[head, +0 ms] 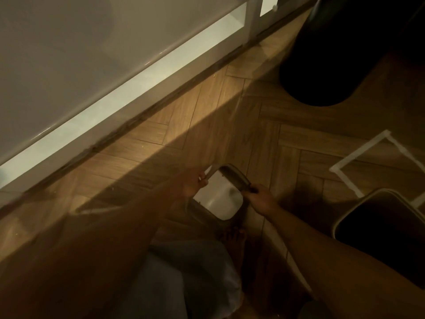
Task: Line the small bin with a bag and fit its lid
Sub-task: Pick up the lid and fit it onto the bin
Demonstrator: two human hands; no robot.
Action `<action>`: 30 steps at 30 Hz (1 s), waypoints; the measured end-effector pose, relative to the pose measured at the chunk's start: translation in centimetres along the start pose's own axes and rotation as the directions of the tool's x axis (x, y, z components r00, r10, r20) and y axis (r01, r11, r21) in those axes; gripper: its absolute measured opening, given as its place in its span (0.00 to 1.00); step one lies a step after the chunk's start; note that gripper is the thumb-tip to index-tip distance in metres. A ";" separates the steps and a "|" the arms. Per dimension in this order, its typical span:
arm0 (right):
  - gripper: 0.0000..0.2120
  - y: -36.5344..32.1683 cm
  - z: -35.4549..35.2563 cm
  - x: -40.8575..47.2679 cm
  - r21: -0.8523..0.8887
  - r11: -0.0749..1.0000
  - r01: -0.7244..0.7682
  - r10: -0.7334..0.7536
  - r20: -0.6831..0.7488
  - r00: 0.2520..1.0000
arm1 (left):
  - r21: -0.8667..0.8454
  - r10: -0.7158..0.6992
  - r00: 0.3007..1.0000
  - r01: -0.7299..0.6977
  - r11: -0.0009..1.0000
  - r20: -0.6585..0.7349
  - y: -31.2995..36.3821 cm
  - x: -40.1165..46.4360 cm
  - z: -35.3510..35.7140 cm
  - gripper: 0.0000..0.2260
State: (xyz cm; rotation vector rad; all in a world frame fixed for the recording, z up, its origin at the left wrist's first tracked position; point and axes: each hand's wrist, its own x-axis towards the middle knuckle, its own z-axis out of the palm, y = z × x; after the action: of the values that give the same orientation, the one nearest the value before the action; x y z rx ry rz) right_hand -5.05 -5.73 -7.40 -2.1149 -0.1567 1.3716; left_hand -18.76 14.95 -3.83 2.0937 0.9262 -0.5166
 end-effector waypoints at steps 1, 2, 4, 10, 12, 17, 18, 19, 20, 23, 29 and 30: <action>0.22 -0.3 -0.7 -0.4 -0.004 1.000 0.018 -0.018 -0.010 1.000 | 0.004 0.012 1.000 -0.012 1.000 0.019 1.5 -0.3 -0.8 0.11; 0.22 -0.8 -1.5 -1.1 -0.008 0.999 0.038 -0.038 -0.019 0.999 | 0.011 0.041 0.998 -0.042 0.999 0.041 2.7 -0.7 -1.7 0.09; 0.24 -1.8 -2.8 -2.0 -0.042 0.997 0.061 -0.062 -0.030 0.998 | 0.027 0.078 0.996 -0.079 0.996 0.053 5.3 -1.2 -3.3 0.06; 0.24 -5.1 -6.9 -6.6 -0.209 0.948 0.240 -0.252 -0.035 0.967 | -0.132 0.100 0.989 -0.085 0.988 0.111 10.8 -3.1 -5.1 0.09; 0.26 -6.1 -8.4 -9.4 -0.257 0.925 0.281 -0.298 -0.031 0.954 | -0.210 0.091 0.989 -0.066 0.975 0.114 12.8 -4.2 -5.5 0.10; 0.30 -6.0 -10.5 -17.1 -0.231 0.889 0.396 -0.389 0.079 0.918 | -0.269 0.124 0.992 -0.112 0.957 0.027 17.5 -6.4 -5.7 0.22; 0.30 -5.5 -10.6 -18.4 -0.248 0.878 0.409 -0.397 0.100 0.913 | -0.264 0.132 0.991 -0.122 0.957 0.020 18.3 -7.0 -5.7 0.21; 0.28 -4.9 -10.5 -19.4 -0.260 0.870 0.420 -0.405 0.110 0.908 | -0.259 0.141 0.990 -0.132 0.957 0.016 19.0 -7.5 -5.7 0.21; 0.25 -4.4 -10.2 -20.1 -0.275 0.856 0.438 -0.425 0.111 0.899 | -0.258 0.151 0.989 -0.143 0.955 0.010 19.8 -8.1 -5.7 0.20; 0.14 -3.1 -9.4 -21.2 -0.345 0.793 0.502 -0.510 0.075 0.857 | -0.263 0.162 0.986 -0.166 0.950 -0.035 21.6 -9.7 -5.8 0.17; 0.10 -2.1 -11.0 -24.0 -0.260 0.810 0.526 -0.563 -0.091 0.821 | -0.209 0.188 0.978 -0.203 0.956 -0.090 23.5 -11.9 -5.1 0.18; 0.10 -1.9 -11.5 -24.2 -0.242 0.818 0.521 -0.558 -0.114 0.822 | -0.203 0.196 0.977 -0.210 0.956 -0.088 23.5 -12.0 -5.0 0.20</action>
State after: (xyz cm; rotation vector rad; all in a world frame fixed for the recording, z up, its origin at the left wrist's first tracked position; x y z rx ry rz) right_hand -5.78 -18.91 15.97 -2.1081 -0.7927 0.8432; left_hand -8.58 3.32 18.16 1.9928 0.7563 -0.2308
